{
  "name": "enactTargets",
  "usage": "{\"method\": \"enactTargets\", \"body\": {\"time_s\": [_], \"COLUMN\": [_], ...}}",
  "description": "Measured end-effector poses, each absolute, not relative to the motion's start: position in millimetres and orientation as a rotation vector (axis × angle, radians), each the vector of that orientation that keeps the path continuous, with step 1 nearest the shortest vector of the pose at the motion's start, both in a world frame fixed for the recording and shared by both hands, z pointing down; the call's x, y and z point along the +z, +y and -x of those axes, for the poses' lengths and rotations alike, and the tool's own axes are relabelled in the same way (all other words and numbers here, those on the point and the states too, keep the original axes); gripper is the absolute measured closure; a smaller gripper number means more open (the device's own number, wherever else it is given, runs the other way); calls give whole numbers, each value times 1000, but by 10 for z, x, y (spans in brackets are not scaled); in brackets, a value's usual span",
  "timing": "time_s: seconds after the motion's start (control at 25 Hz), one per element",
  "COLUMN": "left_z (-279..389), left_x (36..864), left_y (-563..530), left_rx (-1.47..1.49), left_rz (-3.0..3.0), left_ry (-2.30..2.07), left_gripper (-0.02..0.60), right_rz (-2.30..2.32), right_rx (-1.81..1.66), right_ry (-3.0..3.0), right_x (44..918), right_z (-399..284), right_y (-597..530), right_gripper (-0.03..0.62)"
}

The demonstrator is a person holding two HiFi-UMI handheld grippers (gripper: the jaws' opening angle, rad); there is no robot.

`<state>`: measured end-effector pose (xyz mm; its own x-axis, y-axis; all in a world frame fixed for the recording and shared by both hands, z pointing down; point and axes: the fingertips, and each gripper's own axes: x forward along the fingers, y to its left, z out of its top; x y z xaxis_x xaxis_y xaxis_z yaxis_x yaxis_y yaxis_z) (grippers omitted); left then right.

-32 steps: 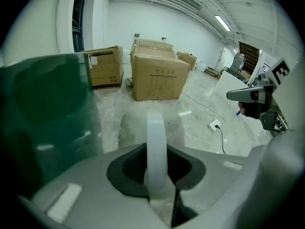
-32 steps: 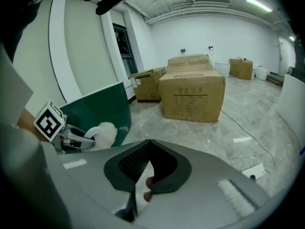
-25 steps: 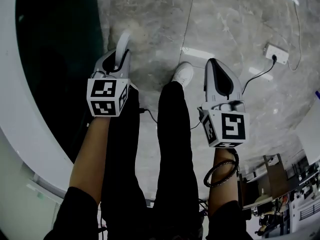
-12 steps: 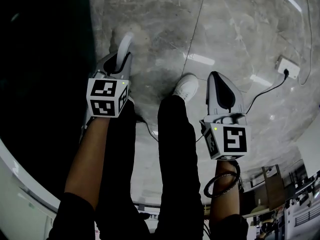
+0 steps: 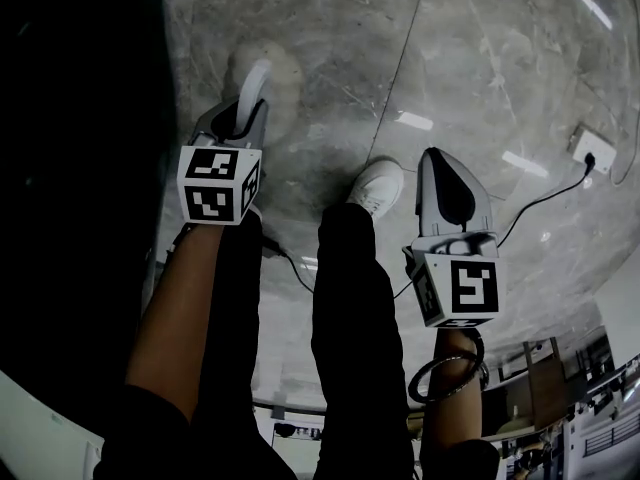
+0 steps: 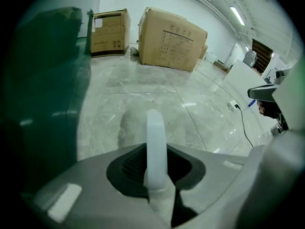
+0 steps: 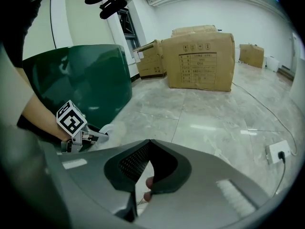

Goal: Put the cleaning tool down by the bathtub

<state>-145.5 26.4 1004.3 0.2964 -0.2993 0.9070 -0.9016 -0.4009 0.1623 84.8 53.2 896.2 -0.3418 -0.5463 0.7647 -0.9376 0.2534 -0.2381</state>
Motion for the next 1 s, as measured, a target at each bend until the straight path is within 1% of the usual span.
{"method": "enactTargets", "body": {"time_s": [0.52,1.0], "left_z": [1474,1408], "left_x": [10652,10775], "left_y": [275,227], "left_rx": [1157,1159], "left_rz": [-1842,-1871], "left_ry": [-1049,-1031], "left_gripper": [497,497], "right_rz": [-1338,-1335], "right_rx": [959,982], "right_ry": [-1971,-1959], "right_x": [9434,9555], "right_z": [-902,-914], "right_y": [480,484], "right_gripper": [571,571]}}
